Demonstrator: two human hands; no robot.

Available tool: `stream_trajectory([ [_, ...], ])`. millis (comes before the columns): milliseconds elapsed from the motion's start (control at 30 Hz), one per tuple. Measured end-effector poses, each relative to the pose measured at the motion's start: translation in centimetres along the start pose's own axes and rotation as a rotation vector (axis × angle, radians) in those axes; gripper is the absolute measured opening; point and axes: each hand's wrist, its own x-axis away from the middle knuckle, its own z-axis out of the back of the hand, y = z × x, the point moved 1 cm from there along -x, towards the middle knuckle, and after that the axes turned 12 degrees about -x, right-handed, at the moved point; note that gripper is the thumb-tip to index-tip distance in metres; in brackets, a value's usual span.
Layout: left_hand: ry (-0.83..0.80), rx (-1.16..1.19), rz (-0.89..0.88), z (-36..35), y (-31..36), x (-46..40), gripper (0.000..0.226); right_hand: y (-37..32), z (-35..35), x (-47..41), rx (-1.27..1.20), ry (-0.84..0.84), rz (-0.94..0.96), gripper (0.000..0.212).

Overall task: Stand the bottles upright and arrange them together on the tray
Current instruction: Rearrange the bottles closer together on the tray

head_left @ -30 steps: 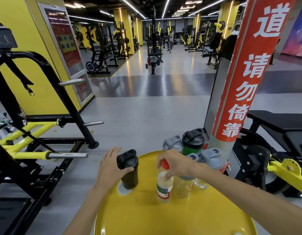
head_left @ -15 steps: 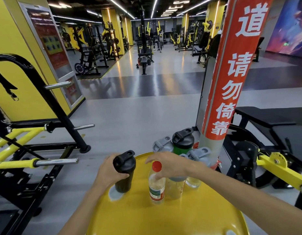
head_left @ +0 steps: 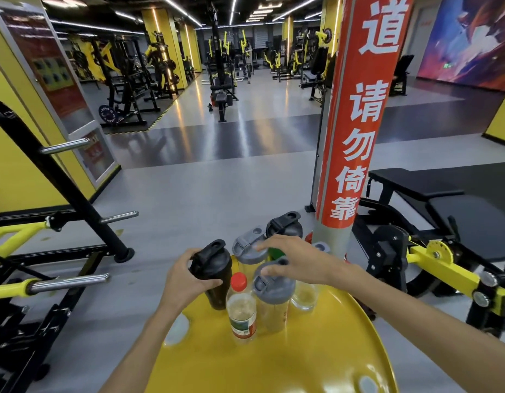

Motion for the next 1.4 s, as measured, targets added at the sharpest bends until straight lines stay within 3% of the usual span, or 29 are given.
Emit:
stream_trajectory([
  [267, -0.059, -0.016, 0.009, -1.4, -0.6, -0.3, 0.079, 1.4, 0.6, 0.6, 0.012, 0.012, -0.019, 0.052],
  [533, -0.064, 0.030, 0.054, -1.4, -2.5, 1.1, 0.087, 2.6, 0.4, 0.4, 0.055, -0.080, -0.070, 0.057],
  [933, -0.088, 0.174, 0.011, -2.8, -1.9, 2.6, 0.086, 3.4, -0.9, -0.2, 0.303, -0.272, -0.018, 0.084],
  [1233, -0.193, 0.216, 0.000, -2.6, -2.2, 2.9, 0.122, 3.2, -1.1, -0.3, 0.359, -0.323, -0.041, 0.090],
  [1400, -0.177, 0.250, -0.003, -1.3, -0.9, 4.0, 0.117, 3.0, -0.6, -0.2, 0.384, -0.336, -0.036, 0.095],
])
